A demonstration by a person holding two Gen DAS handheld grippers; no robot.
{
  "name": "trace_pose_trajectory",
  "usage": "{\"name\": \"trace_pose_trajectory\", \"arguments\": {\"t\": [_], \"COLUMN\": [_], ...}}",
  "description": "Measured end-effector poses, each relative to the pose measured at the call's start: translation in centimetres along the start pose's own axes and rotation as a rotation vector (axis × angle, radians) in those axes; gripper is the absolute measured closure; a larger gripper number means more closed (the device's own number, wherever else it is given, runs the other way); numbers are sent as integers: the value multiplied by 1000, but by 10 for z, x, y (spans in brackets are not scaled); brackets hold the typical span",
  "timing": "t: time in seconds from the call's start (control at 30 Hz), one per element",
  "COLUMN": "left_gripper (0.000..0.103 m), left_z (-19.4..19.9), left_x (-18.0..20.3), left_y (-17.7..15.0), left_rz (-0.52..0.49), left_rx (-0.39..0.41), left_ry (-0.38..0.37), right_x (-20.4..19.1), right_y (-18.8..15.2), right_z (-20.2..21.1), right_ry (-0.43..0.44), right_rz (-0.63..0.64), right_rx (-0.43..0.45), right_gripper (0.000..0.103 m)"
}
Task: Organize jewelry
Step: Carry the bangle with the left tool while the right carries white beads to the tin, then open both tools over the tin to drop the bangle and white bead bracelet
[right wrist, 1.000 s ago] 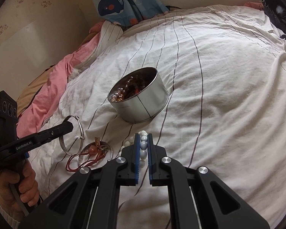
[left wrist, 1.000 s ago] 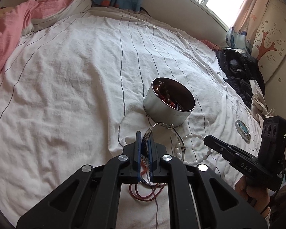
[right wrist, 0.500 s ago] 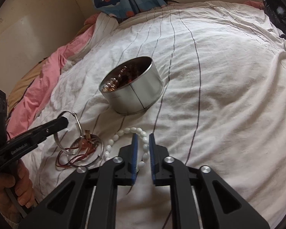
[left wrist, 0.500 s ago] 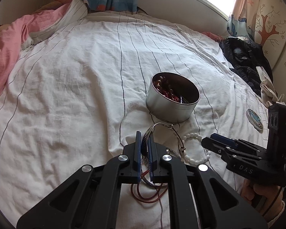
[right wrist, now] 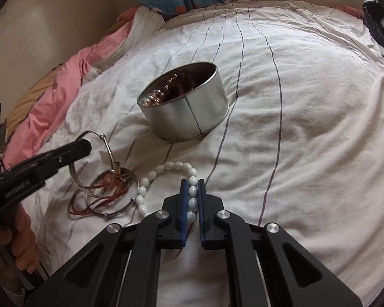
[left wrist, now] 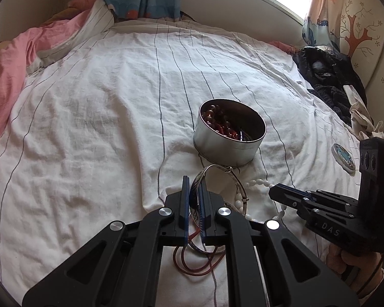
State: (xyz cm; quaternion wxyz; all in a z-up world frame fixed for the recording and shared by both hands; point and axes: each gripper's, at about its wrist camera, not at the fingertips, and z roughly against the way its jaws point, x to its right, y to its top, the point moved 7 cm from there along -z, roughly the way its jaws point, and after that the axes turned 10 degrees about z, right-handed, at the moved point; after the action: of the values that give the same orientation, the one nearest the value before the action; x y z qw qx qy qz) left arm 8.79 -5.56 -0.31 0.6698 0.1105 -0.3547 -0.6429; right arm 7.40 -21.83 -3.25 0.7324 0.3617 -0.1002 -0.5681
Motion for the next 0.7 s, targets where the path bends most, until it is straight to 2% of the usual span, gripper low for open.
{"name": "trace_pose_trajectory", "arguments": {"t": [0.13,0.23,0.47,0.7], "left_gripper": [97,97,97,97], "left_z": [1,-2,-13,-32], "left_x": [3,9,28,47], "left_y": [8,16,40,68], "left_rz": [15,24,32,50], "left_rx": [13,21,47,67], "left_ry": [-19,-33,-65,-89], "right_x": [-5,-9,-4,-7], "right_y": [17,32,63,93], "right_z": [22,37,48,47], "right_ry": [115,151,208,207], "right_rz": [-50,-59,-93,-67], "right_rx": [136,221,298,334], "right_gripper": [95,95,95,95]}}
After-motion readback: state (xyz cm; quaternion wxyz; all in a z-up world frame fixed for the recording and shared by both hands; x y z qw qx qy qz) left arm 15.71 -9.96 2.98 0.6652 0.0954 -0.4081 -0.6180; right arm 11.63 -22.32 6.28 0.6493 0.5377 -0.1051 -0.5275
